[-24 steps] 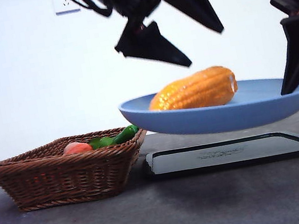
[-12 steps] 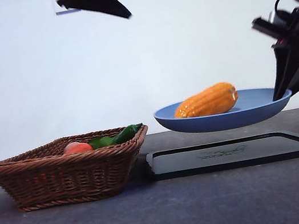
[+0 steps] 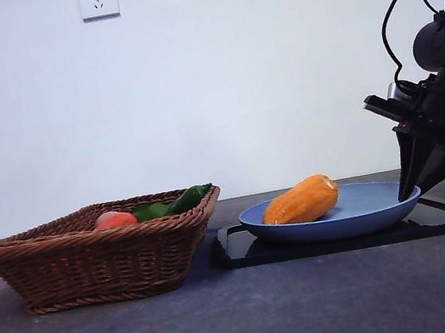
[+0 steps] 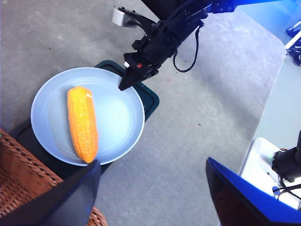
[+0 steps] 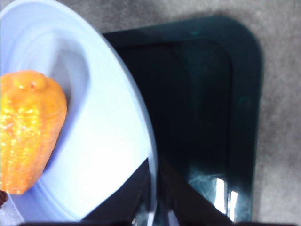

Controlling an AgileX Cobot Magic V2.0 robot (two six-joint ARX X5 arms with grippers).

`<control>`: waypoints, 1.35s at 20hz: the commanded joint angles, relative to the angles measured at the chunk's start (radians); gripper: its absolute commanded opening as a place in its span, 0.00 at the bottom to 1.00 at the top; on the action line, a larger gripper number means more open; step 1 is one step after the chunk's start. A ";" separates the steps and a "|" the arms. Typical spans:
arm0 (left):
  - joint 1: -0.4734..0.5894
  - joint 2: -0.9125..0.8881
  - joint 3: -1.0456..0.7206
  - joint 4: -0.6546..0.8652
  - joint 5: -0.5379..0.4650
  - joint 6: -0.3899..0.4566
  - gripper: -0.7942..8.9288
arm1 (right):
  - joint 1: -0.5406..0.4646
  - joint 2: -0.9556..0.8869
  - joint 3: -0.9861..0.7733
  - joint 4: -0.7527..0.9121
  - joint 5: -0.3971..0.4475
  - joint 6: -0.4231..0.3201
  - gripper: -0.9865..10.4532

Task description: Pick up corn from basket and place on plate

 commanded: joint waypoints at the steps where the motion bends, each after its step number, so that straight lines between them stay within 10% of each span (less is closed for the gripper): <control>1: -0.006 0.002 0.027 0.007 0.002 -0.002 0.46 | 0.002 0.018 0.025 -0.006 0.000 -0.027 0.09; 6: -0.006 0.002 0.027 0.007 0.002 -0.002 0.46 | 0.002 0.018 0.025 -0.013 0.006 -0.043 0.27; 18: -0.006 0.002 0.027 0.008 0.002 -0.002 0.46 | -0.027 -0.379 0.028 -0.214 0.024 -0.129 0.27; 27: -0.006 0.002 0.027 0.003 0.002 -0.001 0.46 | 0.253 -0.807 -0.059 -0.309 0.178 -0.130 0.27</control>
